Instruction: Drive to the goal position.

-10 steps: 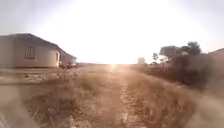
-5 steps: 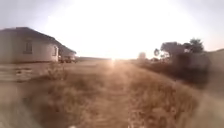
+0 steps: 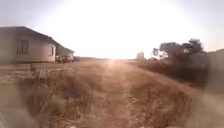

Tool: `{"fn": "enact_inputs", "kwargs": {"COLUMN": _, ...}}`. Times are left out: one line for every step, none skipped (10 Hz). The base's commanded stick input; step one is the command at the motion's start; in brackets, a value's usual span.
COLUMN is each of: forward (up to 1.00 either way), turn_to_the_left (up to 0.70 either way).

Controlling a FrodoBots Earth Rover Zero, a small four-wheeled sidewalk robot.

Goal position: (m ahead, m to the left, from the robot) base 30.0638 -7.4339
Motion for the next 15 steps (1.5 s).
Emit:
{"fn": "enact_inputs", "kwargs": {"forward": 0.70, "turn_to_the_left": 0.00}}
{"fn": "enact_inputs", "kwargs": {"forward": 0.70, "turn_to_the_left": 0.00}}
{"fn": "enact_inputs", "kwargs": {"forward": 0.70, "turn_to_the_left": 0.00}}
{"fn": "enact_inputs", "kwargs": {"forward": 0.70, "turn_to_the_left": 0.00}}
{"fn": "enact_inputs", "kwargs": {"forward": 0.70, "turn_to_the_left": 0.00}}
{"fn": "enact_inputs", "kwargs": {"forward": 0.70, "turn_to_the_left": 0.00}}
{"fn": "enact_inputs", "kwargs": {"forward": 0.70, "turn_to_the_left": 0.00}}
{"fn": "enact_inputs", "kwargs": {"forward": 0.70, "turn_to_the_left": 0.00}}
{"fn": "enact_inputs", "kwargs": {"forward": 0.70, "turn_to_the_left": 0.00}}
{"fn": "enact_inputs", "kwargs": {"forward": 0.70, "turn_to_the_left": 0.00}}
{"fn": "enact_inputs", "kwargs": {"forward": 0.70, "turn_to_the_left": 0.01}}
{"fn": "enact_inputs", "kwargs": {"forward": 0.70, "turn_to_the_left": 0.33}}
{"fn": "enact_inputs", "kwargs": {"forward": 0.70, "turn_to_the_left": 0.35}}
{"fn": "enact_inputs", "kwargs": {"forward": 0.70, "turn_to_the_left": 0.35}}
{"fn": "enact_inputs", "kwargs": {"forward": 0.70, "turn_to_the_left": 0.24}}
